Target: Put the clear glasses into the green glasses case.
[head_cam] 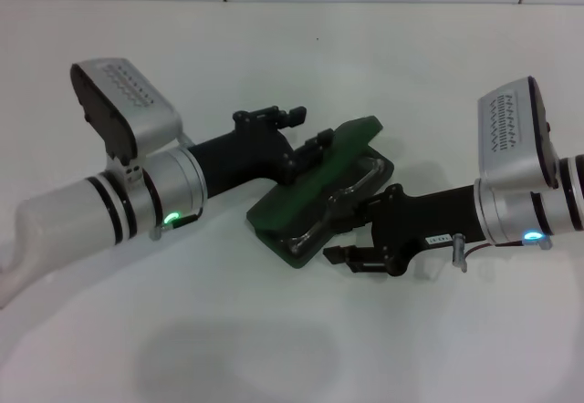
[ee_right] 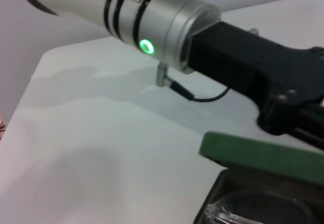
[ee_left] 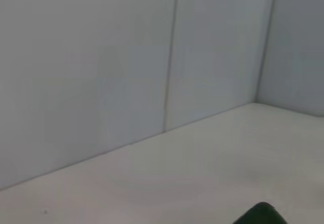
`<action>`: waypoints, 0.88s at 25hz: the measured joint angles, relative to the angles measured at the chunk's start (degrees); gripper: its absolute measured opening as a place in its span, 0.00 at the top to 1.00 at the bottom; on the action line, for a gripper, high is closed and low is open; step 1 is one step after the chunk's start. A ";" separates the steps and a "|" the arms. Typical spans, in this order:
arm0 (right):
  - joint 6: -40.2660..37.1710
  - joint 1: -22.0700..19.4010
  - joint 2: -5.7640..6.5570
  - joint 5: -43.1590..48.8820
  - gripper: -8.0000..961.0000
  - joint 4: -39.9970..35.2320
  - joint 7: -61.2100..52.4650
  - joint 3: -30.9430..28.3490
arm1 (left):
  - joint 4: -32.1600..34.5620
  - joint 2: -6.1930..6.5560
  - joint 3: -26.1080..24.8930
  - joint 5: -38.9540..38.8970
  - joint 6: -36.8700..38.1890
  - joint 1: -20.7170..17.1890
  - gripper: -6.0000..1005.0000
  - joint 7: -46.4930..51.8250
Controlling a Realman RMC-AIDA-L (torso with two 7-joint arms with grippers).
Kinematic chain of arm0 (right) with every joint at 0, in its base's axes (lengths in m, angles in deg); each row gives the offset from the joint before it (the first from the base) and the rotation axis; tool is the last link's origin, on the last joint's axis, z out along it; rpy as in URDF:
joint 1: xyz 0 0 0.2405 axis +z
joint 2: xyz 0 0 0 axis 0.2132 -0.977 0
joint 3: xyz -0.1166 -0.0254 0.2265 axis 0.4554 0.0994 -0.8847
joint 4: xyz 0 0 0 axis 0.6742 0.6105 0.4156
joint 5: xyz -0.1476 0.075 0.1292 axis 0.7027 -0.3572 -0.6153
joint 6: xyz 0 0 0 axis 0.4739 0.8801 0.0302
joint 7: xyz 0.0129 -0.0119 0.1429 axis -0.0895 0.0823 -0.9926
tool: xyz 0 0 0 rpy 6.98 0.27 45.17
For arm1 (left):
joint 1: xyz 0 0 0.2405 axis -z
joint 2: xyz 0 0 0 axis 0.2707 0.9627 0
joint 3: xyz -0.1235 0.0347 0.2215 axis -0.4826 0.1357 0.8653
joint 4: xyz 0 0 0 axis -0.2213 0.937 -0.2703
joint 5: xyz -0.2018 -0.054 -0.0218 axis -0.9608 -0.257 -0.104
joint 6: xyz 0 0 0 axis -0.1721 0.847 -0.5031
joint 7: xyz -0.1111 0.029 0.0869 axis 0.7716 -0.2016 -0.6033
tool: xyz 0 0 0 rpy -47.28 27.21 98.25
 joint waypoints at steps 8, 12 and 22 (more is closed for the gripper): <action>0.57 -0.06 0.00 -1.68 0.55 0.08 0.11 1.06 | -0.09 -0.09 4.69 0.12 1.18 -1.14 0.45 -0.23; 0.96 -0.11 0.00 -3.03 0.55 0.00 0.41 2.41 | -0.22 -0.09 5.53 0.01 0.68 -1.32 0.45 -0.25; -5.22 -3.58 0.35 -3.29 0.53 -3.78 1.01 2.20 | 0.98 1.12 1.43 -9.77 14.34 -5.72 0.45 -2.23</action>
